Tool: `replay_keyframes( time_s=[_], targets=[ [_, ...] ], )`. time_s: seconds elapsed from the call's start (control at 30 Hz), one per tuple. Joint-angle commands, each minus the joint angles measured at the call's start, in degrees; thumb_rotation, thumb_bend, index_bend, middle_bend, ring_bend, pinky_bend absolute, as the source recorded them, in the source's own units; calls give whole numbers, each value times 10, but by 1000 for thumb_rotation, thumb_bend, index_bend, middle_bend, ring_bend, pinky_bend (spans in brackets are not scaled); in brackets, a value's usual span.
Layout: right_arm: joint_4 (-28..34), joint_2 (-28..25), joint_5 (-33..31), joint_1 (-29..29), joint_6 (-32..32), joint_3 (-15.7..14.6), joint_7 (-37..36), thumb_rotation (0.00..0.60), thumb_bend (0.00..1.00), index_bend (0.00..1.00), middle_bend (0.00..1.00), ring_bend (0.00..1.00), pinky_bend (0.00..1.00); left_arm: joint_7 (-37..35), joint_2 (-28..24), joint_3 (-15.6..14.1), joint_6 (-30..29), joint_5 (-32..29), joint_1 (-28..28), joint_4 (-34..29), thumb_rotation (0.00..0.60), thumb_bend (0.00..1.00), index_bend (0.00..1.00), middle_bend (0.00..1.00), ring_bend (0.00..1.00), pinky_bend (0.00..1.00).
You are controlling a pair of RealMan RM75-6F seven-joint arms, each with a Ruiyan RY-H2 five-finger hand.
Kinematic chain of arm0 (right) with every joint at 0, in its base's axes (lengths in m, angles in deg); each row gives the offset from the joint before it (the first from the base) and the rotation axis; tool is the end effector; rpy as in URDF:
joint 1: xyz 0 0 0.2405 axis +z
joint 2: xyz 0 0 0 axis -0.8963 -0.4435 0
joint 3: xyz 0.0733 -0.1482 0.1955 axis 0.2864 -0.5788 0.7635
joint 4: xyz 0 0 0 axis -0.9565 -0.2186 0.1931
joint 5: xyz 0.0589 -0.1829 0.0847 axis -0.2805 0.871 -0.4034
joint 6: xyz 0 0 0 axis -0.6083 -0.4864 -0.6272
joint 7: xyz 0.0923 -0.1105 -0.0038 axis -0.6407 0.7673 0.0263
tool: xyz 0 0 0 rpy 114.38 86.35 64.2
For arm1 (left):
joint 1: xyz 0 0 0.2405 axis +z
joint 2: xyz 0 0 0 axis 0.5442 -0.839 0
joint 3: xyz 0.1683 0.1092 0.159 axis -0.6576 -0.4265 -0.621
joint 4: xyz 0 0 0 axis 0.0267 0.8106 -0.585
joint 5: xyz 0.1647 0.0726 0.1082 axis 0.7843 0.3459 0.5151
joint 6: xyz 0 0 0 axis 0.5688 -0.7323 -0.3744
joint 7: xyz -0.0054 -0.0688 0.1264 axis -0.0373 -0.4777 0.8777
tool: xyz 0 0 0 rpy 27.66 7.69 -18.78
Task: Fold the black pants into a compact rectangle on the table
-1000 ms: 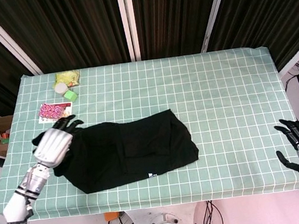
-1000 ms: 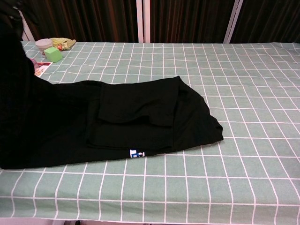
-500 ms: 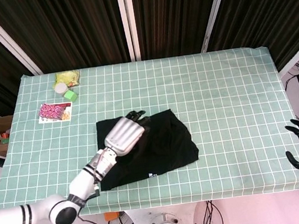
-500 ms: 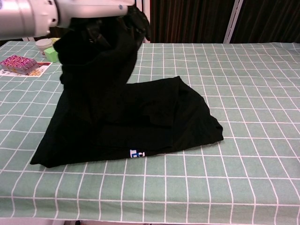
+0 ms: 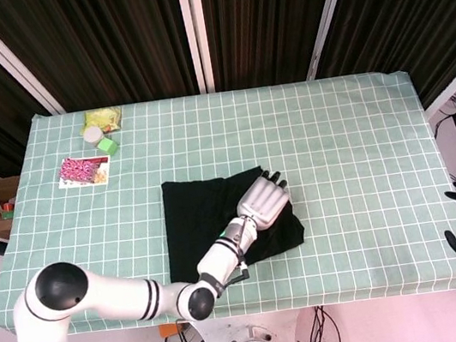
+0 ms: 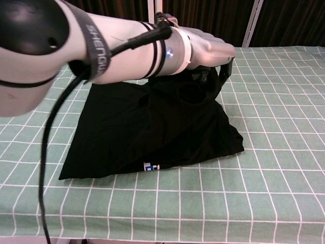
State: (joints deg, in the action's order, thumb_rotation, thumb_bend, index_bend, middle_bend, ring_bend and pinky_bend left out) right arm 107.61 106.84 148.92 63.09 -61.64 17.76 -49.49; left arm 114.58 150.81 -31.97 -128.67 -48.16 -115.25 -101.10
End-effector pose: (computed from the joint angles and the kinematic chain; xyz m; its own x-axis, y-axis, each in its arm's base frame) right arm -0.3355 -0.1411 0.1715 0.3146 0.0691 0.9467 -0.9452 -0.0695 0.3191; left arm 0.0795 0.3268 -0.0869 0.7453 0.1823 0.6413 0.5672 -0.6789 -0.4662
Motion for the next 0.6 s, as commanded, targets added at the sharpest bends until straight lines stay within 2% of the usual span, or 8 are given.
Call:
replay_keyframes(
  time_s=[0.03, 0.13, 0.37, 0.47, 0.53, 0.6],
  targets=[
    [-4, 0, -3, -1, 0, 1, -5, 600, 300, 225, 141, 105, 151, 37, 29, 10, -22, -52, -43, 42, 600, 593, 577, 218, 106, 188],
    [-9, 0, -6, -4, -2, 2, -12, 600, 300, 225, 141, 105, 151, 60, 28, 13, -41, -84, -60, 52, 600, 593, 576, 218, 106, 188],
    [-21, 3, -9, -5, 0, 3, -24, 600, 300, 225, 141, 105, 149, 127, 42, -15, -65, -139, -84, 70, 600, 577, 562, 217, 105, 186],
    [-24, 8, -8, -5, 2, 2, -27, 600, 300, 225, 141, 105, 149, 101, 67, -11, -43, -138, -78, 104, 600, 509, 491, 208, 104, 186],
    [-26, 9, -8, -5, 3, 2, -27, 600, 300, 224, 141, 105, 149, 67, 84, -8, -27, -110, -68, 131, 600, 451, 433, 195, 99, 185],
    [-27, 9, -9, -7, 2, 2, -27, 600, 300, 225, 141, 105, 149, 18, 103, -4, -21, -65, -53, 160, 600, 333, 345, 171, 92, 185]
  ],
)
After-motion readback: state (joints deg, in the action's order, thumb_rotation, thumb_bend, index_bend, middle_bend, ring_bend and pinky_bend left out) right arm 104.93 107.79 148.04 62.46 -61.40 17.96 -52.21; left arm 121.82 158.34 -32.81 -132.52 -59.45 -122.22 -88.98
